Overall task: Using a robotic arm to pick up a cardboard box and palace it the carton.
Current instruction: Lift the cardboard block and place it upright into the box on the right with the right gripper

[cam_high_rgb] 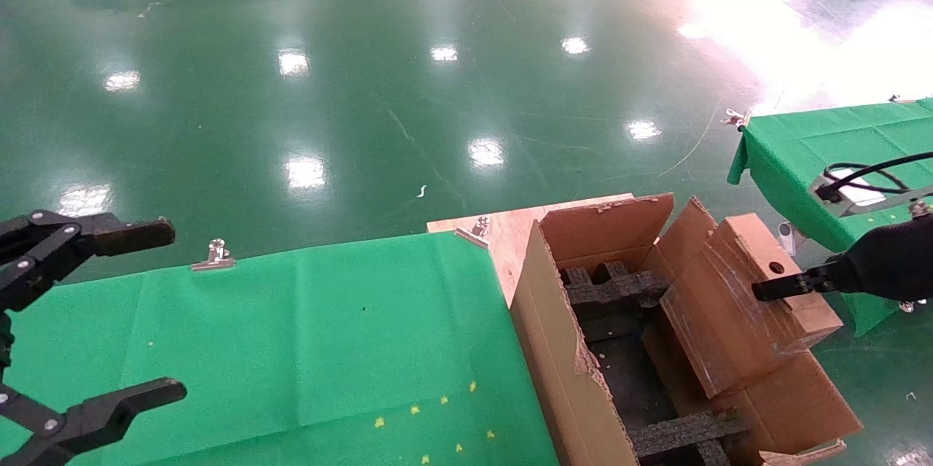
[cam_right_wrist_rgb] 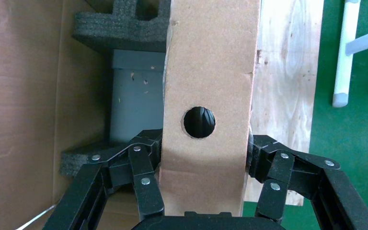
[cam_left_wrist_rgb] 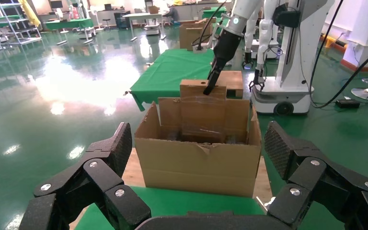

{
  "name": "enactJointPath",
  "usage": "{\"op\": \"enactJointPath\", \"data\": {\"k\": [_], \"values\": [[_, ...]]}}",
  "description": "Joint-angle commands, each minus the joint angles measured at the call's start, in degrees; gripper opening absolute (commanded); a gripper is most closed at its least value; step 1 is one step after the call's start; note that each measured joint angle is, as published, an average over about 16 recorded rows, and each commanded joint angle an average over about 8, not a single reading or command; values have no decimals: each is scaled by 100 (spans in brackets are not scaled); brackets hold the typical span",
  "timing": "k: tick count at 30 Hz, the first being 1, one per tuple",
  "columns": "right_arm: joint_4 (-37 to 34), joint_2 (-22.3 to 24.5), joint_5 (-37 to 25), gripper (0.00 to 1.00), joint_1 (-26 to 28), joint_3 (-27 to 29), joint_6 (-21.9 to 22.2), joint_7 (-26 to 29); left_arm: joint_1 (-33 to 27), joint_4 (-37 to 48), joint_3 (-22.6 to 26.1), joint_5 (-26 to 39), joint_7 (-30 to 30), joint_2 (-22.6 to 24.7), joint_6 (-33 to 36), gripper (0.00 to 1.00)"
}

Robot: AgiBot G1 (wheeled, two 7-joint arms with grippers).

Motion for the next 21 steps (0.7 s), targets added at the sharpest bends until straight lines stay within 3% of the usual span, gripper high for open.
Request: {"op": "enactJointPath", "data": {"k": [1,21], "values": [[13,-8,42,0,-95,-11,69,52,0,0,0,0,0,0,0,100],[-653,-643,517,0,-1132,-8,873,-374,0,0,1,-1,1,-1,-1,100]]}}
